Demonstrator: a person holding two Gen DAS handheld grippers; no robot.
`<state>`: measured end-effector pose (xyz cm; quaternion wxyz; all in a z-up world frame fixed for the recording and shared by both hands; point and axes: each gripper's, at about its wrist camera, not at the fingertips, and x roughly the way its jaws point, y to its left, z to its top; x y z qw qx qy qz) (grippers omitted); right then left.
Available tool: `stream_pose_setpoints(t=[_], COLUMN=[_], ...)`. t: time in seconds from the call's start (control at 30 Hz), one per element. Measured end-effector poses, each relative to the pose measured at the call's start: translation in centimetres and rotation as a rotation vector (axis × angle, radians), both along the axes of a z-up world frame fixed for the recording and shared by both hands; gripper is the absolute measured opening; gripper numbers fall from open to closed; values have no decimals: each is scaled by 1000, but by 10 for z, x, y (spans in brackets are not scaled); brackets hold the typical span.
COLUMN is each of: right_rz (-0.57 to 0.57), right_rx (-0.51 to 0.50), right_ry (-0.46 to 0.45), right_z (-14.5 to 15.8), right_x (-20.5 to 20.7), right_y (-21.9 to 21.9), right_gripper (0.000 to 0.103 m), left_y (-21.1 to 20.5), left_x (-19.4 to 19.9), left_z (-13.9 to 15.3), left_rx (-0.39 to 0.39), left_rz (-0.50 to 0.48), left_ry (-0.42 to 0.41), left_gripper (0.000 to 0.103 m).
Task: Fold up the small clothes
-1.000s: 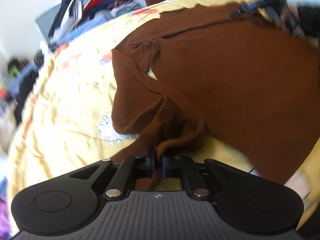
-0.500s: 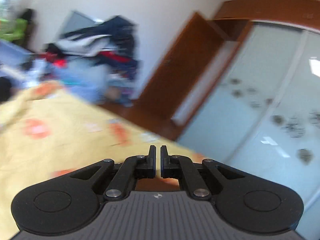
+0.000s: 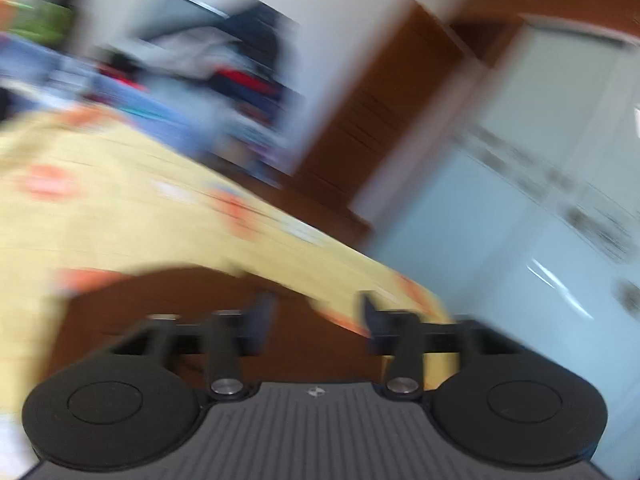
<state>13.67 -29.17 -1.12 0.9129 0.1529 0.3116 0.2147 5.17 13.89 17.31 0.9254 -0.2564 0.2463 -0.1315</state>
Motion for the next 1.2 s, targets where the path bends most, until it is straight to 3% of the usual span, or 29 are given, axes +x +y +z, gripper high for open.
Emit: stream_pose_setpoints(t=[0.03,0.1,0.2,0.23,0.27,0.37,0.43,0.53,0.63,0.73,0.9,1.0,1.13,1.2], right_rz=[-3,-44,-15,2,18,56,71,91,96,91,90,88,58,33], right_rx=[-23,-32,75,91,95,101,94,70,59,58,101,127,208,247], right_ry=[8,50,35,23,21,30,36,48,62,80,91,91,101,100], right_z=[3,16,39,47,54,67,71,73,72,66,61,62,64,65], right_x=[0,-1,-12,-16,-18,-22,-26,-31,-37,-39,-38,-36,-32,-29], right_y=[3,9,20,26,33,51,60,70,73,72,67,61,42,30], right_gripper=[95,96,97,97,97,97,97,97,97,97,97,97,97,97], left_y=[14,33,47,45,43,20,14,13,9,9,36,49,30,2], left_x=[-9,-15,1,8,13,30,42,59,64,63,57,61,66,63], left_z=[-8,-29,-67,-78,-88,-117,-130,-146,-147,-138,-110,-72,21,67], left_rx=[53,166,229,259,294,420,446,404,404,403,263,220,269,294], left_rz=[97,175,169,171,153,47,31,20,-30,-31,62,154,291,279], left_ry=[6,40,137,160,177,199,225,277,286,262,218,173,-63,-235], left_gripper=[85,85,84,77,72,69,67,54,10,8,7,7,7,7])
